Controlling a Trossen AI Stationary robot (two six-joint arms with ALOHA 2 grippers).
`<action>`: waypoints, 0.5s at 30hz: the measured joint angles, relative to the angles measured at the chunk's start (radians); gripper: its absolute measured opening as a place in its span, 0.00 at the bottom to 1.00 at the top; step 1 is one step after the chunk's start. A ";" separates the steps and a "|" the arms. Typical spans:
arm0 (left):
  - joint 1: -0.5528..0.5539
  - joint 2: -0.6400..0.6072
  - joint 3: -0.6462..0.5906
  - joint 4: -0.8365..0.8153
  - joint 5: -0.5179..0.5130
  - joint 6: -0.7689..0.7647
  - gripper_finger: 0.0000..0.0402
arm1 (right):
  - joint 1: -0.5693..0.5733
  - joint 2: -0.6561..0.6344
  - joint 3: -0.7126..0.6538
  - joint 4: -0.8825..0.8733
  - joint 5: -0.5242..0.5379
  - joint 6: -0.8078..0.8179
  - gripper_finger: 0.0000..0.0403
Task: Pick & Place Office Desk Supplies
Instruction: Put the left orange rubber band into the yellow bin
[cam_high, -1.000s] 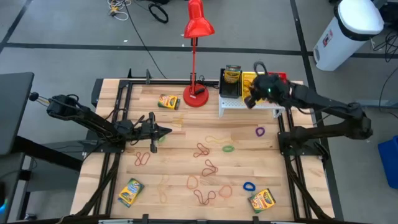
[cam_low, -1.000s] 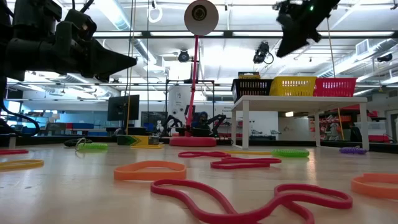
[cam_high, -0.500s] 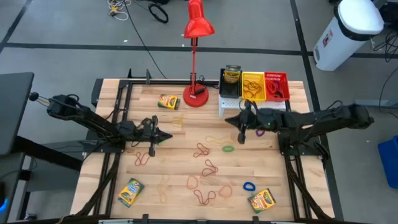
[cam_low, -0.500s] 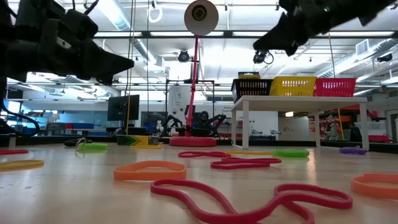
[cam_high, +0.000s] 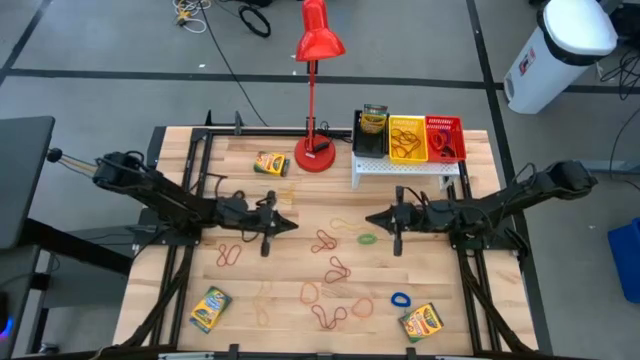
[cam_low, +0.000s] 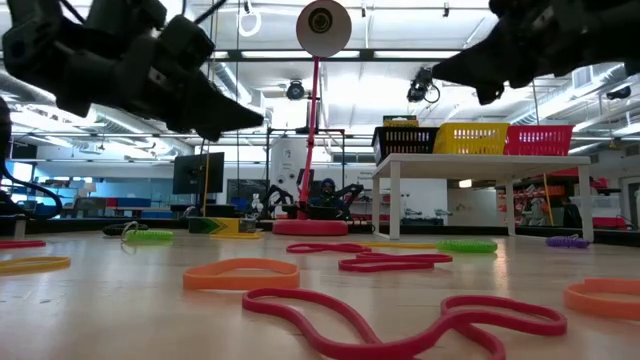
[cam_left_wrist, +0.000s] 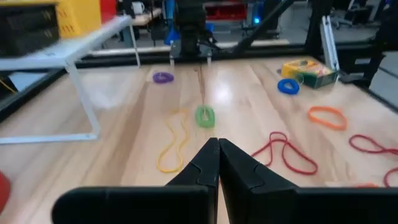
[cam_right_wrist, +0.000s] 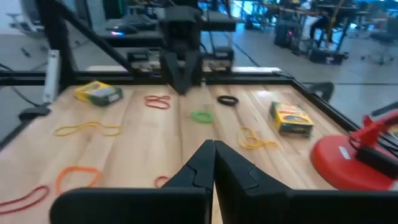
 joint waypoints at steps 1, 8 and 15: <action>0.000 0.020 0.011 -0.011 0.000 0.000 0.03 | 0.007 0.000 -0.009 0.015 -0.001 -0.003 0.02; 0.000 0.152 0.091 -0.055 0.000 -0.008 0.03 | 0.010 0.000 -0.061 0.057 -0.028 -0.007 0.03; -0.001 0.240 0.182 -0.167 0.000 -0.043 0.08 | 0.010 0.000 -0.129 0.207 -0.072 -0.003 0.02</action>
